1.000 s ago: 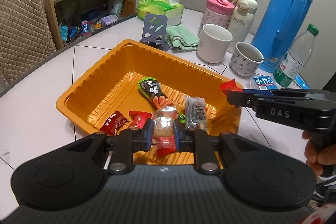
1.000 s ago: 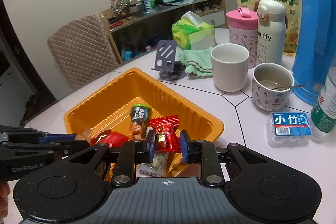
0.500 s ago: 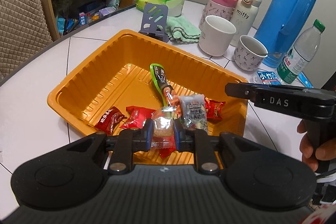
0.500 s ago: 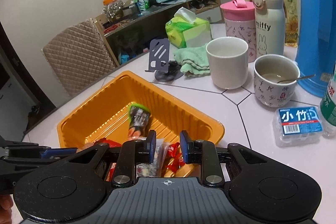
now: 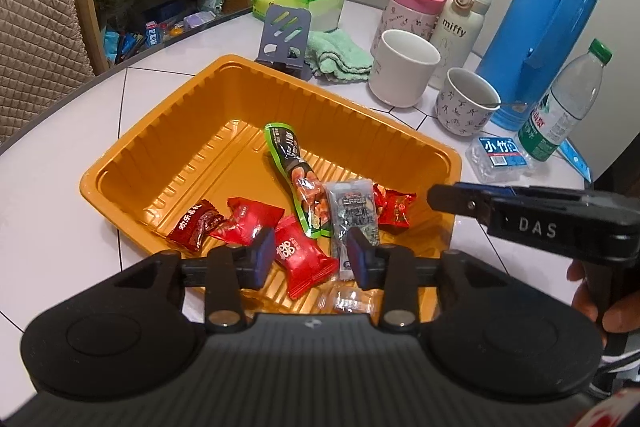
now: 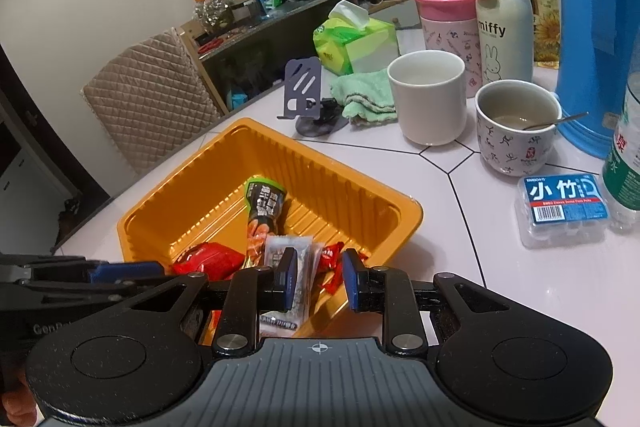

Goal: Organize snacks
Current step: 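Open the left tool to drop the cookie packet while the right tool releases the red candy, then move both open tools back toward the yellow packet and green-wrapped candy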

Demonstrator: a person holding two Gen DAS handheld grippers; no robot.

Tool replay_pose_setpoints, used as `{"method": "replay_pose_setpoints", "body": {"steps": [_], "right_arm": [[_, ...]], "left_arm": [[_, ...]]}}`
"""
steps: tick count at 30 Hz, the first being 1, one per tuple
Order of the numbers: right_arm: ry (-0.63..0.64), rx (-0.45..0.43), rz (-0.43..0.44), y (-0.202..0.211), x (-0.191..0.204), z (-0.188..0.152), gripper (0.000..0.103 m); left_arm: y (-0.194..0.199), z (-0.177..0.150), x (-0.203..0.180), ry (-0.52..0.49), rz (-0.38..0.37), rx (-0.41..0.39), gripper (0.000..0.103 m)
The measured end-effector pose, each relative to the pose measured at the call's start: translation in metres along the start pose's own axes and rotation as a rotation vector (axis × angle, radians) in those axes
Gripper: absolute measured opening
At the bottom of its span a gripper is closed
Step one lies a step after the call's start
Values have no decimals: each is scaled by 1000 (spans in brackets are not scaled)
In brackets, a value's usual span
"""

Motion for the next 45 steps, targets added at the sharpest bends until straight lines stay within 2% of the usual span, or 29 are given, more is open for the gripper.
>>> {"method": "replay_pose_setpoints", "body": {"steps": [9, 10, 13, 14, 26, 29, 45], "right_arm": [[-11, -6, -2, 20, 10, -7, 28], [-10, -7, -2, 22, 12, -8, 32], [-8, -27, -2, 32, 17, -10, 54], [-4, -37, -2, 36, 20, -10, 58], [14, -47, 15, 75, 49, -28, 66], [27, -40, 17, 84, 57, -36, 67], [43, 8, 47, 118, 96, -85, 74]], "left_arm": [[23, -2, 11, 37, 11, -12, 39], [27, -2, 12, 40, 13, -16, 40], [37, -4, 15, 47, 24, -21, 41], [41, -5, 16, 50, 26, -24, 41], [97, -19, 33, 104, 58, -86, 54], [111, -27, 37, 117, 72, -99, 60], [178, -85, 64, 202, 110, -116, 61]]}}
Point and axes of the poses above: each gripper's, at about its wrist camera, not at the fingertips, and y roughly against the way its jaws point, x to its left, z to its top, the point moved 7 cm from there along -y, roughly the way its jaws point, and after that the axes turned 5 degrees about z, right-handed, at the moved point
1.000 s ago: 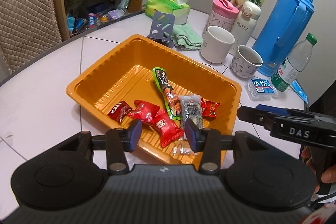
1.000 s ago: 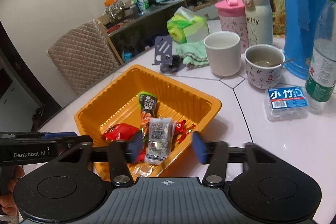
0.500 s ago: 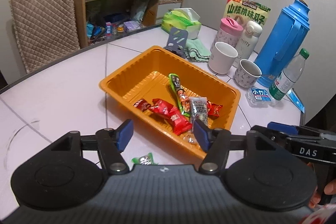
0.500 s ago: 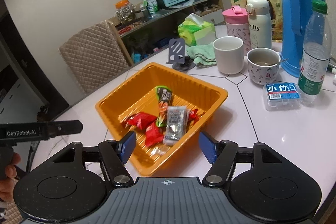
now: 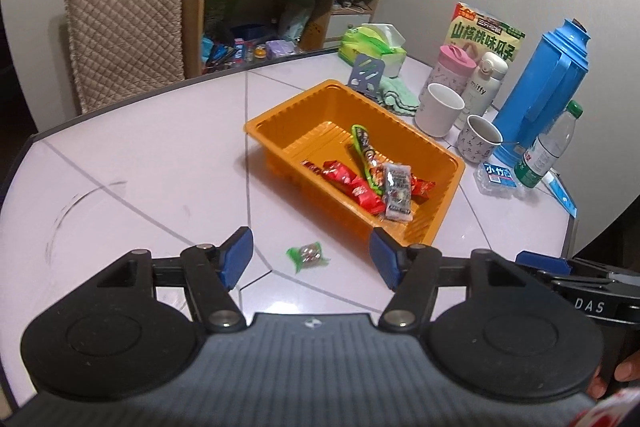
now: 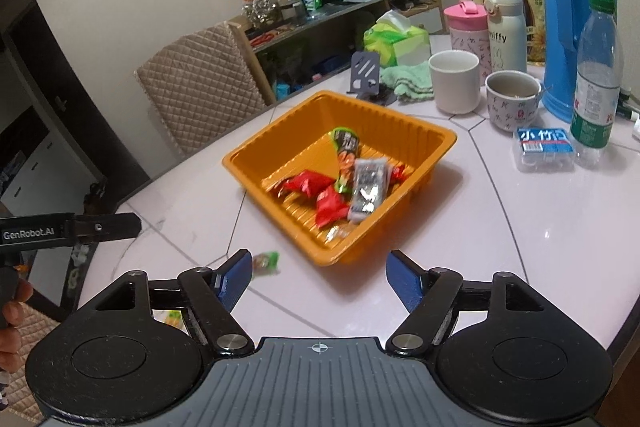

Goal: Organize snacks
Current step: 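Move both open tools back toward the yellow packet and green-wrapped candy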

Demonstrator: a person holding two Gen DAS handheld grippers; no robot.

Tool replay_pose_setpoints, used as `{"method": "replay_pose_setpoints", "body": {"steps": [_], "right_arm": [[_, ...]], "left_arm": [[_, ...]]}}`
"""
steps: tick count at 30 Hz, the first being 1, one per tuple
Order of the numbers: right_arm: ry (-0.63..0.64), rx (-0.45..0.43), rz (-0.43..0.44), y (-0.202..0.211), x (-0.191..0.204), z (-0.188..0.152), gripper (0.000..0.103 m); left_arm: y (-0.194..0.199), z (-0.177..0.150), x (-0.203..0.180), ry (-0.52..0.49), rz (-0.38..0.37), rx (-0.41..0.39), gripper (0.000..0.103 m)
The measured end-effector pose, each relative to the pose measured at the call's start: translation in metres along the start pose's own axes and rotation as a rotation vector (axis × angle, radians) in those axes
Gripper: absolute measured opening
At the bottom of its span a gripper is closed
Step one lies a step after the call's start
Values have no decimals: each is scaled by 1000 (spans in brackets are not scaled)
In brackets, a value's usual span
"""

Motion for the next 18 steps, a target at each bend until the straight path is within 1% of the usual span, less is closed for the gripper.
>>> {"method": "replay_pose_setpoints", "body": {"steps": [6, 18], "right_arm": [[13, 30, 7, 3, 16, -18, 75], [41, 115, 39, -6, 50, -57, 75]], "left_arm": [[16, -26, 20, 25, 24, 21, 61], [34, -76, 55, 78, 54, 87, 61]]}}
Point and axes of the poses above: each gripper's, at about its wrist camera, not at the fingertips, and y roughly against the way its jaws point, x to its left, z to its top, the point moved 7 cm from there along -y, roughly the way its jaws point, and after that the axes turned 5 degrees about z, right-handed, at the moved point
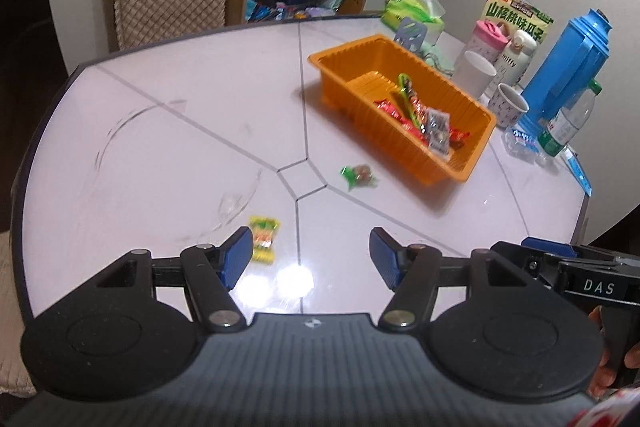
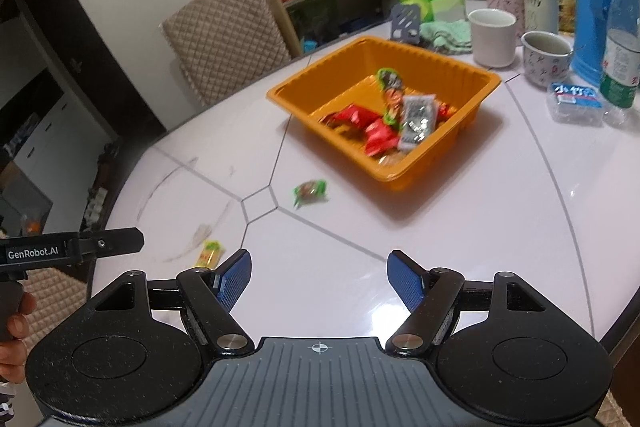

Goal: Organize snacks
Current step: 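Move both open tools back toward the yellow packet and green-wrapped candy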

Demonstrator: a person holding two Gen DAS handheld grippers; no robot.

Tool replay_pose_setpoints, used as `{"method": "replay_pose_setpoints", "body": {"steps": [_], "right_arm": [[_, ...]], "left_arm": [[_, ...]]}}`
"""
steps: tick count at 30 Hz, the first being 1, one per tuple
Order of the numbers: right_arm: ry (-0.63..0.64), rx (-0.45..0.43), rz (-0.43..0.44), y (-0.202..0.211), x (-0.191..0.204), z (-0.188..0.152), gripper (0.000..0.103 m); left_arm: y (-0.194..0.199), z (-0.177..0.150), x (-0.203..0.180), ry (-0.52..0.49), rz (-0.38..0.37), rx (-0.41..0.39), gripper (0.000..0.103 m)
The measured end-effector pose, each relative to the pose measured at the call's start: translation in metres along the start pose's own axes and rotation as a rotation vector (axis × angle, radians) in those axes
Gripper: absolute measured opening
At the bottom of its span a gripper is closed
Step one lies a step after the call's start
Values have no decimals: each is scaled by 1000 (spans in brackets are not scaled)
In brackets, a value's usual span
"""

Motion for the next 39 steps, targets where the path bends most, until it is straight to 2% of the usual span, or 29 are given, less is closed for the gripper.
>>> {"method": "replay_pose_setpoints", "body": {"steps": [20, 39], "right_arm": [[51, 114, 10, -33, 43, -40, 75], [64, 164, -37, -68, 40, -42, 75]], "left_arm": [[1, -47, 23, -21, 13, 79, 61], [-24, -45, 29, -28, 34, 111, 61]]}}
Point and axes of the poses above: each gripper's, at about its wrist camera, not at the fingertips, and y roughly against the way its jaws point, x to its left, z to its top, the point moved 7 cm from there along -y, roughly the way its jaws point, and after that the axes turned 5 degrees about z, right-handed, at the moved point
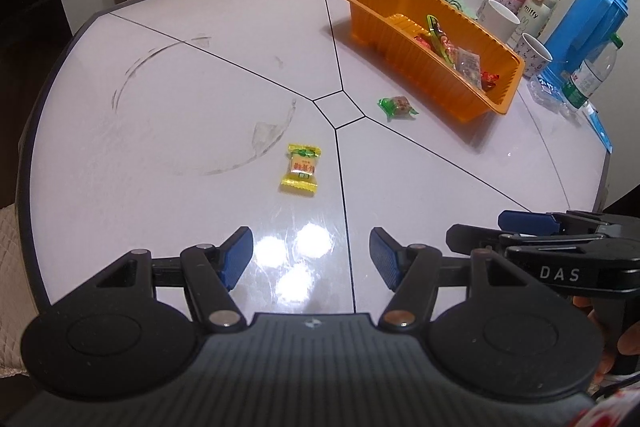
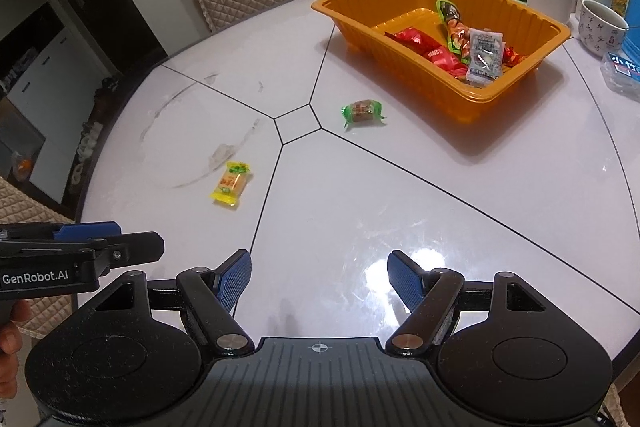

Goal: Organize snacks
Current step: 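Move both open tools back toward the yellow packet and green-wrapped candy, then lower the left tool onto the yellow square packet and close it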

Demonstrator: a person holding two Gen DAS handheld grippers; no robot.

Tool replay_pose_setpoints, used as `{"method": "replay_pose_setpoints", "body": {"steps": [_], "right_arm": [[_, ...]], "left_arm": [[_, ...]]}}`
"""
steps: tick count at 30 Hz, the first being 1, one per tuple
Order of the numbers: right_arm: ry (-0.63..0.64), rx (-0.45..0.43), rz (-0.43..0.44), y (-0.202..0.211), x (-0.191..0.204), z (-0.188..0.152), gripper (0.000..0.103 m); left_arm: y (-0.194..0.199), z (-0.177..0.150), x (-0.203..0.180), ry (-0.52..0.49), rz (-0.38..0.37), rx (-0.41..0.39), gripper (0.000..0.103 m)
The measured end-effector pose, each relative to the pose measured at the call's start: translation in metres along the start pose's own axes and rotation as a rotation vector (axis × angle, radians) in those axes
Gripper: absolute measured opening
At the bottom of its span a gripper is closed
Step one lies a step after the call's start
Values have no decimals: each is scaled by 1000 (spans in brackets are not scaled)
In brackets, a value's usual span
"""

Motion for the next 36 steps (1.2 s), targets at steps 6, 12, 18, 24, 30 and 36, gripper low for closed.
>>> {"method": "replay_pose_setpoints", "body": {"steps": [6, 12, 18, 24, 30, 36], "right_arm": [[-2, 5, -10, -12, -5, 9, 75], [-10, -3, -16, -24, -14, 20, 75], [15, -15, -19, -35, -17, 31, 75], [16, -9, -16, -48, -21, 39, 75], [13, -5, -17, -56, -27, 44, 75], [3, -1, -18, -60, -32, 48, 75]], "left_arm": [[-13, 10, -2, -21, 13, 1, 61], [-29, 20, -5, -37, 7, -5, 61], [-49, 29, -6, -59, 6, -19, 60], [-70, 37, -8, -74, -4, -15, 54], [-85, 42, -12, -104, -21, -31, 49], [-100, 41, -12, -137, -2, -11, 35]]}}
Point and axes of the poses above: each gripper's, at about its wrist camera, not at the fingertips, and y roughly against the way its jaws point, x to its left, z to its top, the point moved 7 cm from there along -y, roughly the way its jaws point, and after that the axes turned 5 degrees about z, right-handed, at the moved point
